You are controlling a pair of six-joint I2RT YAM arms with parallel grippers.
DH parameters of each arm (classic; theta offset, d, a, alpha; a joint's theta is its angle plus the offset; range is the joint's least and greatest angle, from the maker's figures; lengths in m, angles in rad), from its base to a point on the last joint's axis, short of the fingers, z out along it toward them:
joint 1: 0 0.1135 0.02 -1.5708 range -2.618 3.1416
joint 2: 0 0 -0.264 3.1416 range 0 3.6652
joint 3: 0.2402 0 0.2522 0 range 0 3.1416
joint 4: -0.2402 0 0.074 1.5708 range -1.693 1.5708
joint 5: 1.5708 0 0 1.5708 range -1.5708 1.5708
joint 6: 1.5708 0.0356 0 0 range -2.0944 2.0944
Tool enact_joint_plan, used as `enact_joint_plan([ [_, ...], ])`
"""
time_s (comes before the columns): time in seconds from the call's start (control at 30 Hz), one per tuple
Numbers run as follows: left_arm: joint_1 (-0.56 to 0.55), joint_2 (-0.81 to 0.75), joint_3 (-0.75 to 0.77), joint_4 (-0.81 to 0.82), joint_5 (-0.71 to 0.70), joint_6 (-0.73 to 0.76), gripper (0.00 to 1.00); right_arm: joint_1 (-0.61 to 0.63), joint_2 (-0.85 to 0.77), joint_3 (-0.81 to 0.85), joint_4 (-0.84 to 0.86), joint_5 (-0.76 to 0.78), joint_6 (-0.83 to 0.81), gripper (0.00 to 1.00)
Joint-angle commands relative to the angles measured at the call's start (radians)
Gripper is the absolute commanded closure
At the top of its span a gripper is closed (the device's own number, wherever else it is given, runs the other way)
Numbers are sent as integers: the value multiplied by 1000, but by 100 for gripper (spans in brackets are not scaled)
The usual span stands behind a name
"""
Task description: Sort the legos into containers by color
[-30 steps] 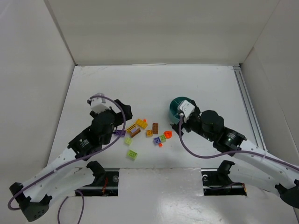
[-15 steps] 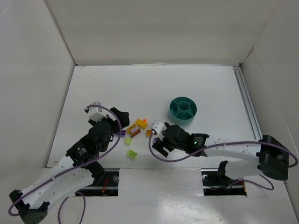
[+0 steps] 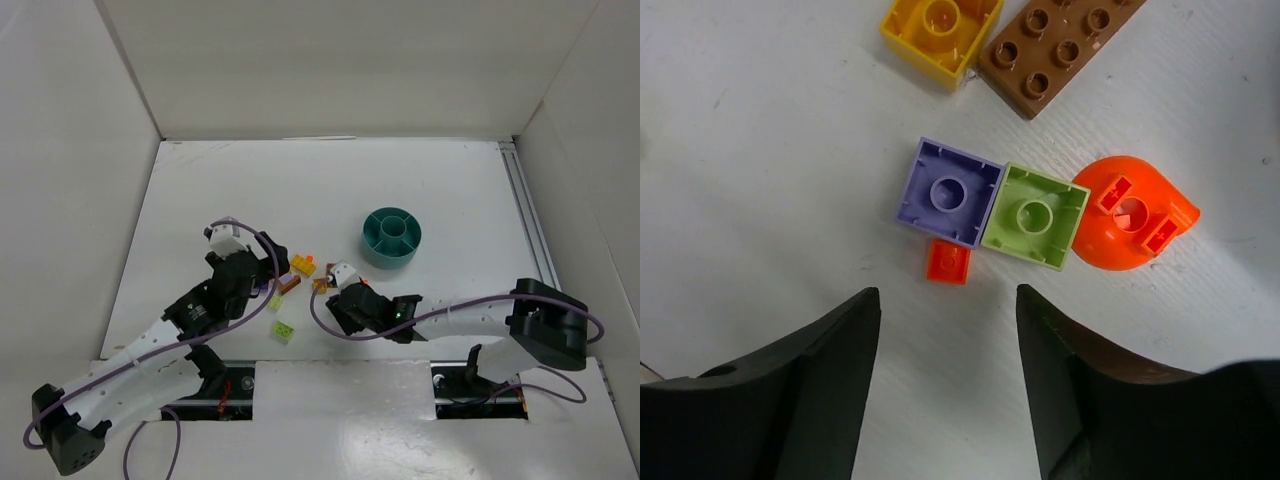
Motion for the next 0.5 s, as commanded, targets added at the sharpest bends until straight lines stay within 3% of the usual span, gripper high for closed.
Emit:
enact_joint_plan([
  [0.0, -2, -16, -13, 66, 12, 25, 0, 2, 31, 10, 76, 39, 78, 40],
  [0.03, -2, -16, -24, 66, 12, 25, 0, 2, 31, 10, 76, 39, 78, 47],
  [0.17, -2, -34, -42, 66, -2, 13, 0, 2, 53, 10, 76, 39, 103, 55],
  [0.47, -2, -53, -62, 57, -2, 3, 0, 2, 125, 50, 85, 39, 94, 59],
])
